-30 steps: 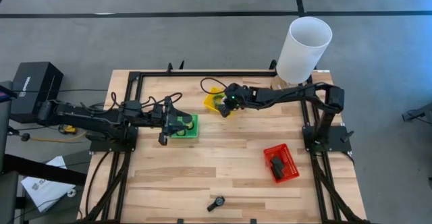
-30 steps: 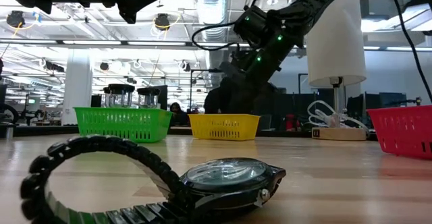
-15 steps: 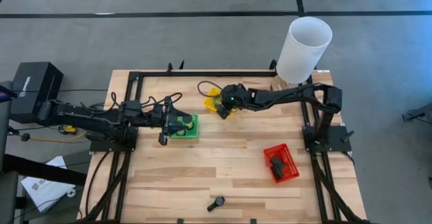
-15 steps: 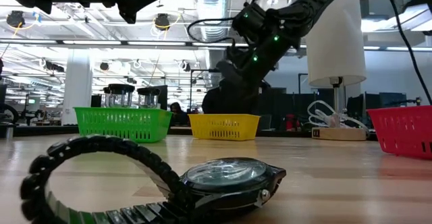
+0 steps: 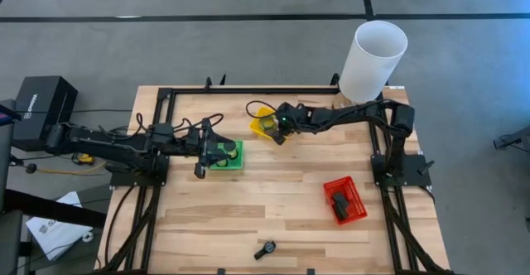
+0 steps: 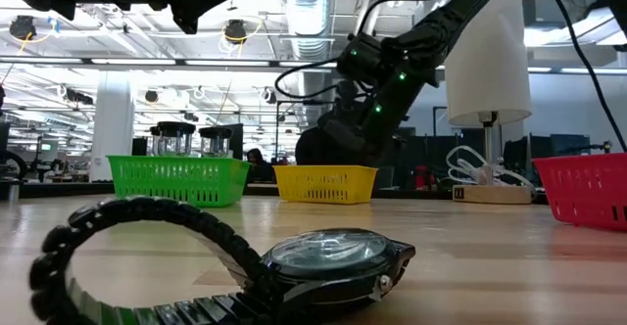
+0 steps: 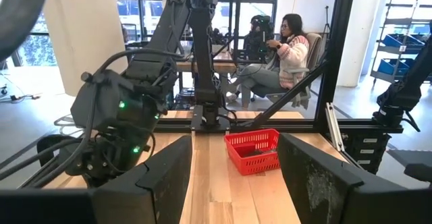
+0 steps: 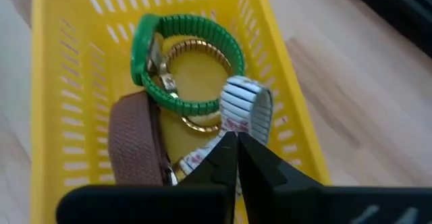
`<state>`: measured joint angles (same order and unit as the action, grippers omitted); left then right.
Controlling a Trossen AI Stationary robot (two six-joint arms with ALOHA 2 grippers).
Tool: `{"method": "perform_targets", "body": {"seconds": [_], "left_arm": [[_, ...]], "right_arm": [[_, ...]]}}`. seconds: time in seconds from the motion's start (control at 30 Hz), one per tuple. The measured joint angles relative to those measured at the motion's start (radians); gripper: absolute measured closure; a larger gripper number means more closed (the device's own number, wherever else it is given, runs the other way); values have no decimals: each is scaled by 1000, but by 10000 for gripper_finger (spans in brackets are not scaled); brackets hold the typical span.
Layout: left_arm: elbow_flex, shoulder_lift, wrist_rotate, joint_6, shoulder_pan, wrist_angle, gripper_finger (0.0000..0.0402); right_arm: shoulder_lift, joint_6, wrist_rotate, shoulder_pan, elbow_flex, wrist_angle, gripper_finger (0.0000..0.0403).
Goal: Pick & Place Office items
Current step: Put the white watch into the yellow basket
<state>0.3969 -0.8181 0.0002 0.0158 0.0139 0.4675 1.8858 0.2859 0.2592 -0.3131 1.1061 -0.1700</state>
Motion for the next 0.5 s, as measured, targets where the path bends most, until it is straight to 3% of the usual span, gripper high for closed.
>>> {"method": "perform_targets", "body": {"seconds": [0.17, 0.37, 0.5], "left_arm": [[0, 0, 0, 0, 0, 0, 188], [0, 0, 0, 0, 0, 2, 188], [0, 0, 0, 0, 0, 3, 188]], "right_arm": [[0, -5, -9, 5, 0, -10, 400], [-1, -55, -184, 6, 0, -18, 402], [-1, -58, -172, 4, 0, -21, 402]]}}
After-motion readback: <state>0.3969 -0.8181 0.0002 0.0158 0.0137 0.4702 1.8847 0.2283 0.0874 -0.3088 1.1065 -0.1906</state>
